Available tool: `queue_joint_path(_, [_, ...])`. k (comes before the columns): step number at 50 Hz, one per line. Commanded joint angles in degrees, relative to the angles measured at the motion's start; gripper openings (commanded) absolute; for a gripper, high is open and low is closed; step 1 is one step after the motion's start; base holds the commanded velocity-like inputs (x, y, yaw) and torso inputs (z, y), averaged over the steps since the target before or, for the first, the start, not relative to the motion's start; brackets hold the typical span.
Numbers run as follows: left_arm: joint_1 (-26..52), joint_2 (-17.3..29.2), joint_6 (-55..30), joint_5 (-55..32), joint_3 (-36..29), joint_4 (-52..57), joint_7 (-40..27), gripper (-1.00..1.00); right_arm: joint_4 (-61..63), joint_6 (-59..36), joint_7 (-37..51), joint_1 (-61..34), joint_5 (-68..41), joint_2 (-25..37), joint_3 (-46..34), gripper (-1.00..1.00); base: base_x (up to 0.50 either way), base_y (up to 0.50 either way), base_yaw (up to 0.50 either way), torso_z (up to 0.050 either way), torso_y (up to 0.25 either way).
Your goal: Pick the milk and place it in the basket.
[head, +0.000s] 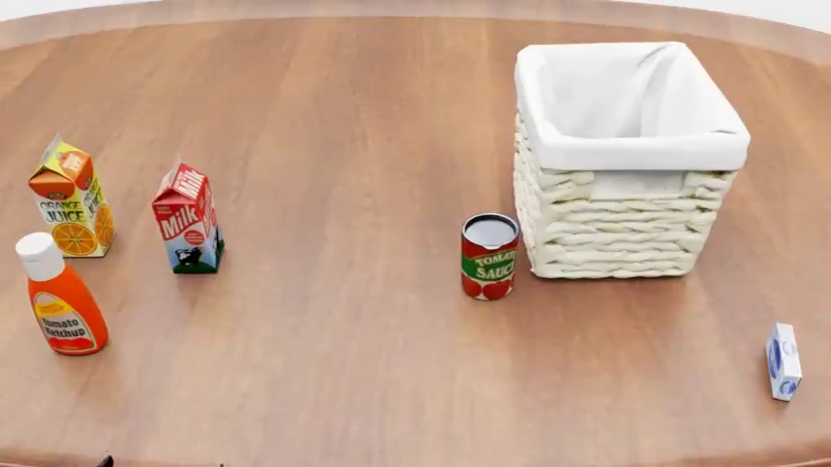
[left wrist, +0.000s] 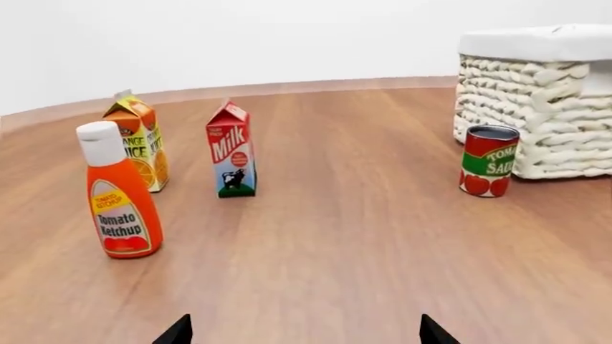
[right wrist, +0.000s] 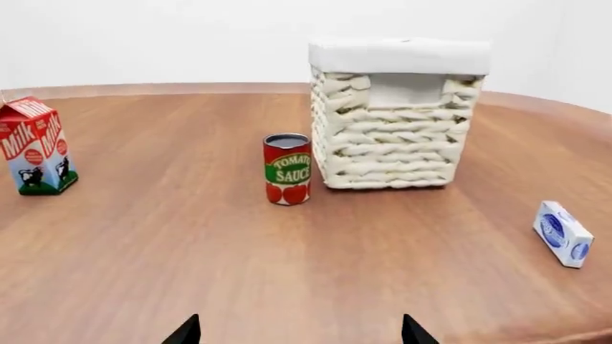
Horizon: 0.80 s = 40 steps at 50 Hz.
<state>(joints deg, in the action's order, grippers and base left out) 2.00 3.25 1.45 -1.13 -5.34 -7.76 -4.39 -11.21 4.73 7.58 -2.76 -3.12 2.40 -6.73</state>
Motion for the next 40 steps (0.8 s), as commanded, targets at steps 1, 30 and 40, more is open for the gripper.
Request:
queue_joint_path(1, [0.8, -0.5, 1.9, -1.0, 0.1, -4.7, 0.7, 1.00, -4.8, 1.0, 1.5, -1.2, -0.5, -0.1, -1.7, 1.00, 0.00, 0.00, 0.00, 0.000, 0.000])
queue_joint_path(30, [1.8, 12.9, -34.2, -22.0, 27.9, 62.9, -4.6, 1.00, 71.2, -31.1, 25.7, -1.4, -39.6, 40.2, 21.1, 1.00, 0.00, 0.00, 0.00, 0.000, 0.000])
queue_joint_path(40, [-0.1, 13.6, -34.4, -24.9, 32.7, 66.0, -5.9, 1.00, 70.4, -3.4, 42.3, 19.1, -40.2, 60.4, 23.0, 1.00, 0.00, 0.00, 0.00, 0.000, 0.000])
